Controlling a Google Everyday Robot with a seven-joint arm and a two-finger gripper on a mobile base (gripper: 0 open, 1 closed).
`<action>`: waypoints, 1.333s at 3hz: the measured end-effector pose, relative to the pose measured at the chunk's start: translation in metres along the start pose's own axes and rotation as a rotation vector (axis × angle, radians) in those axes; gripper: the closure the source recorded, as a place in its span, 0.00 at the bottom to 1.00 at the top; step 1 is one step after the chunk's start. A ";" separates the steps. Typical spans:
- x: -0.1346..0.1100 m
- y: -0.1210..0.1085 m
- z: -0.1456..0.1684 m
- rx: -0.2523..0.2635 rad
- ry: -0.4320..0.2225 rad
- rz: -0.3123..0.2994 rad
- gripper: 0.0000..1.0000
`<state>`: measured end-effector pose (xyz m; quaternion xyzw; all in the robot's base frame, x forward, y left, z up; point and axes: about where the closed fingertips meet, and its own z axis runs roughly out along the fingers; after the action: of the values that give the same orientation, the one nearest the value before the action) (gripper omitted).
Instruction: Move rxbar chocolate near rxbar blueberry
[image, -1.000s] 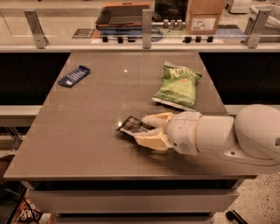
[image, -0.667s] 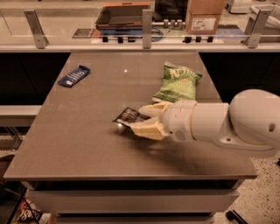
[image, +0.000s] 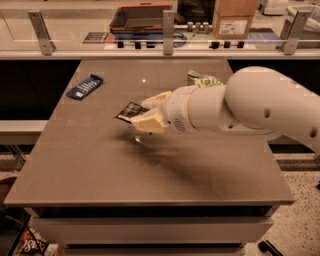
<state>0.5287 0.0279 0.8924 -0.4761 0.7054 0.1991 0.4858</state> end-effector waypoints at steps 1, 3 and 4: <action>-0.015 -0.008 0.033 0.028 0.043 -0.028 1.00; -0.037 -0.008 0.108 0.020 0.060 -0.058 1.00; -0.053 -0.010 0.133 0.020 0.023 -0.070 1.00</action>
Offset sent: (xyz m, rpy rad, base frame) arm 0.0748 0.1044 -0.0228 -0.1219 -0.0141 -0.0196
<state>0.6075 0.1475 0.8814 -0.4978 0.6958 0.1695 0.4893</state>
